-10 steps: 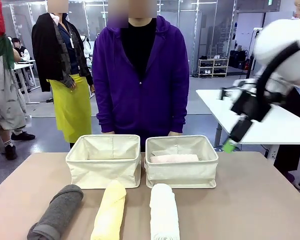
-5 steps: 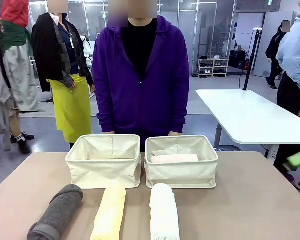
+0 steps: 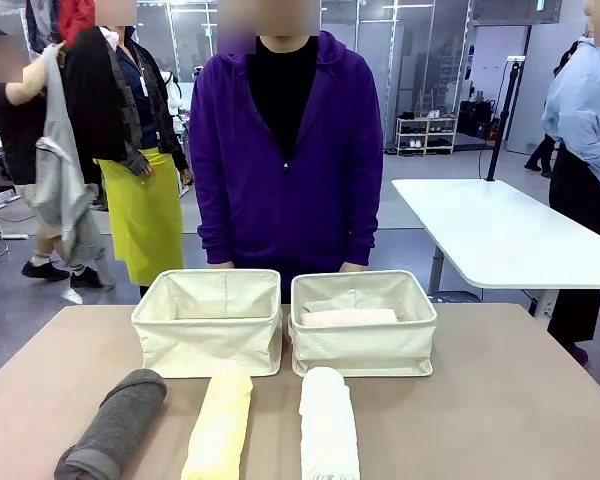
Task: Divide the towels into two baskets.
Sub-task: Pick up one hotel-folded towel from the bottom of the table and place it in the Fabric basket indicated by the person.
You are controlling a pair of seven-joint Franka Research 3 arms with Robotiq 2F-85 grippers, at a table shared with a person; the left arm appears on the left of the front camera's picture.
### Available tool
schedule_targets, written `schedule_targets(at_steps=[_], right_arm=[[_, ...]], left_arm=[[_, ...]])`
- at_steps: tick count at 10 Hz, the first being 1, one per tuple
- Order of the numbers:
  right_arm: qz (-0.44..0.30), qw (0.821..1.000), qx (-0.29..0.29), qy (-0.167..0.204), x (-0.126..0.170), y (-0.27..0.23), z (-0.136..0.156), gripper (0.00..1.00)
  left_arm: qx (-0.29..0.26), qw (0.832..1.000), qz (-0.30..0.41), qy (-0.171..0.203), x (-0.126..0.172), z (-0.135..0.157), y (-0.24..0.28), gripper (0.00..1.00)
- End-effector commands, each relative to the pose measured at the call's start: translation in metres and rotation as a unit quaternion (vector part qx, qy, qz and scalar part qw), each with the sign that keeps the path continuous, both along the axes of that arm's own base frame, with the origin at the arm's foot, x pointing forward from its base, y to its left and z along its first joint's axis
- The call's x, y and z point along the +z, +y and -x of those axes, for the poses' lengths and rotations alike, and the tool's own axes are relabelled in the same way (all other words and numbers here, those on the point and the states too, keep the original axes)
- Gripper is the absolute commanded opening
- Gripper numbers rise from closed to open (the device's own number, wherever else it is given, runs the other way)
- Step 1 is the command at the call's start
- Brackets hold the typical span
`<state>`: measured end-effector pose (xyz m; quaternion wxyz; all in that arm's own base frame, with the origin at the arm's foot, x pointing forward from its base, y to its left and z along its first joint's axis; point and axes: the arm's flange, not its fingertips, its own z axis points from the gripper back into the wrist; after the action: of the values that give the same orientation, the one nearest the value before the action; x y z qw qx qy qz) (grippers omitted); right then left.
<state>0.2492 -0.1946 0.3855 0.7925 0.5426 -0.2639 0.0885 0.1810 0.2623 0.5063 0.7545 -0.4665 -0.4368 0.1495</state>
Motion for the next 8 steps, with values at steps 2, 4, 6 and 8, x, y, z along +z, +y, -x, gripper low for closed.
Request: schedule_targets(at_steps=[2,4,6,8], right_arm=[[0.0,1.0,0.0,0.0,0.0,0.0,0.0,1.0],[0.0,1.0,0.0,0.0,0.0,0.0,0.0,1.0],[0.0,1.0,0.0,0.0,0.0,0.0,0.0,1.0],[0.0,1.0,0.0,0.0,0.0,0.0,0.0,1.0]], left_arm=[[-0.002,1.0,-0.002,-0.007,0.0,0.001,0.001,1.0],[-0.002,1.0,-0.002,-0.007,0.0,0.001,0.001,1.0],[-0.002,1.0,-0.002,-0.007,0.0,0.001,0.001,1.0],[-0.002,1.0,-0.002,-0.007,0.0,0.001,0.001,1.0]])
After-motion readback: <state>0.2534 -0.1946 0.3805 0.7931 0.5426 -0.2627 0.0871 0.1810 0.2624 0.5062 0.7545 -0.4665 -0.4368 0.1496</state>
